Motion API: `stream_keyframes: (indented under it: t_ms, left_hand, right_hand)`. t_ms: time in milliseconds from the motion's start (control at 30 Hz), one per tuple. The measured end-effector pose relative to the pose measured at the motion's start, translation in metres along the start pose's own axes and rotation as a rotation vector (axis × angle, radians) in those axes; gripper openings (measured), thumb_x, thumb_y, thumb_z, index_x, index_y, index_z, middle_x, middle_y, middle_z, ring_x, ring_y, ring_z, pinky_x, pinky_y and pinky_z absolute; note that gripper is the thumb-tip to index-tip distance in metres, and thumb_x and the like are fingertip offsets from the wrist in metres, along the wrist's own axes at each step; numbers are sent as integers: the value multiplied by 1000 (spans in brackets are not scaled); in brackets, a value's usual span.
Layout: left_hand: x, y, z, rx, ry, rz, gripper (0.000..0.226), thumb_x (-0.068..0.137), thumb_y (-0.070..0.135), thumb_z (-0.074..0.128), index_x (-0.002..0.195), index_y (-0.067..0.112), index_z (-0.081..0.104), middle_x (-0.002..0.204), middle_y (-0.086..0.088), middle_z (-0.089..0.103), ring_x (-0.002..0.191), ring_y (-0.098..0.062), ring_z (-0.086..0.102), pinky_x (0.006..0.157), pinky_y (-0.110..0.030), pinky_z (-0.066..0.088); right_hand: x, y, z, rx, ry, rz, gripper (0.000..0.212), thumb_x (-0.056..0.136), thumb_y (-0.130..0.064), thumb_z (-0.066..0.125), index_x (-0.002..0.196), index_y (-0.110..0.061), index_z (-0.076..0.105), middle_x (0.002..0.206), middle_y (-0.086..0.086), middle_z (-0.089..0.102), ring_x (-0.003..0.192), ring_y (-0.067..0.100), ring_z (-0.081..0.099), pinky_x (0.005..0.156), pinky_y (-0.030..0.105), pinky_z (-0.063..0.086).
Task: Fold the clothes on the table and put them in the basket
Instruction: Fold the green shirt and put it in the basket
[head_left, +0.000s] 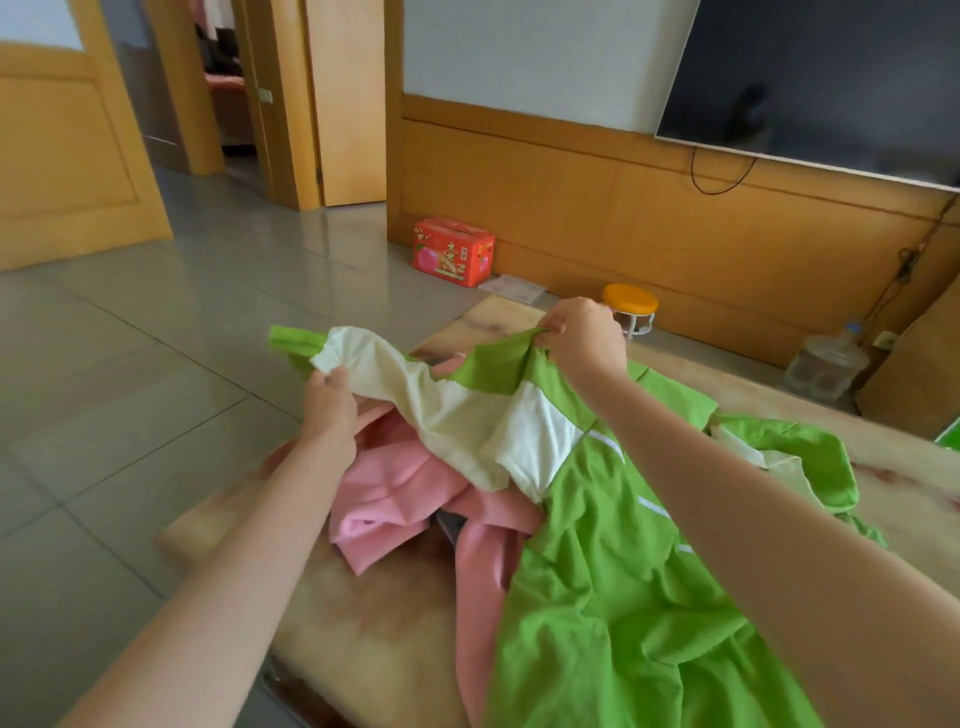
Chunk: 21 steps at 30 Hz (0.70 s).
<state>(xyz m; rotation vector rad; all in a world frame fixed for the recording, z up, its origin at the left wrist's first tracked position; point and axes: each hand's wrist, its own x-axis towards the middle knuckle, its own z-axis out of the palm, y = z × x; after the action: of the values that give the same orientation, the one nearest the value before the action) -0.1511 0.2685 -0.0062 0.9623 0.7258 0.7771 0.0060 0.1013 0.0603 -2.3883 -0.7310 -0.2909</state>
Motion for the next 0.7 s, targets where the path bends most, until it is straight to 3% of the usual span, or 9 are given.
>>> stream_keyframes:
  t_ms: [67, 167, 300, 433, 533, 633, 700]
  left_hand:
    - [7, -3, -8, -43, -22, -82, 36, 97, 3, 30, 128, 6, 49, 99, -13, 63, 78, -18, 63, 52, -31, 58]
    - [20, -13, -25, -72, -1, -224, 36, 97, 5, 35, 130, 7, 49, 118, -16, 59, 94, -25, 61, 64, -38, 53]
    - [32, -21, -45, -115, 117, -250, 32, 101, 8, 33, 129, 5, 48, 124, -14, 58, 124, -28, 52, 79, -32, 49]
    - [48, 4, -55, -485, 65, -150, 27, 102, 11, 28, 98, 14, 54, 122, -6, 60, 102, -17, 61, 66, -28, 53]
    - [48, 19, -56, -613, 20, -103, 31, 103, 18, 25, 101, 12, 56, 108, -5, 63, 103, -19, 61, 83, -35, 53]
    - [46, 11, -62, -554, 5, -198, 38, 99, 38, 33, 111, 15, 60, 109, -8, 66, 105, -25, 63, 89, -39, 51]
    - [44, -6, -67, -307, 36, -301, 38, 93, 44, 51, 115, 13, 58, 112, -9, 65, 98, -23, 63, 79, -36, 54]
  right_hand:
    - [0, 2, 14, -51, -104, 16, 21, 79, -6, 65, 99, -10, 72, 99, 12, 70, 90, 31, 65, 73, 33, 50]
    - [-3, 8, 28, -262, -395, 39, 27, 88, -10, 52, 109, -8, 68, 106, 13, 68, 89, 28, 65, 78, 36, 55]
    - [-3, 4, 27, -227, -370, 21, 19, 87, -24, 60, 99, -16, 72, 102, 6, 69, 96, 27, 63, 74, 31, 50]
    - [5, -18, 19, -37, 4, -9, 15, 85, -17, 61, 95, -18, 73, 99, 9, 71, 95, 31, 63, 67, 30, 39]
    - [16, -36, 18, 85, 144, -19, 18, 87, -16, 61, 100, -17, 73, 101, 8, 71, 95, 29, 62, 67, 28, 36]
    - [16, -30, 41, -28, -29, -3, 19, 85, -10, 60, 101, -14, 72, 108, 9, 69, 100, 29, 62, 74, 31, 45]
    - [8, -16, 60, -126, -259, 30, 26, 85, -10, 61, 109, -18, 69, 117, 7, 66, 106, 28, 61, 83, 34, 49]
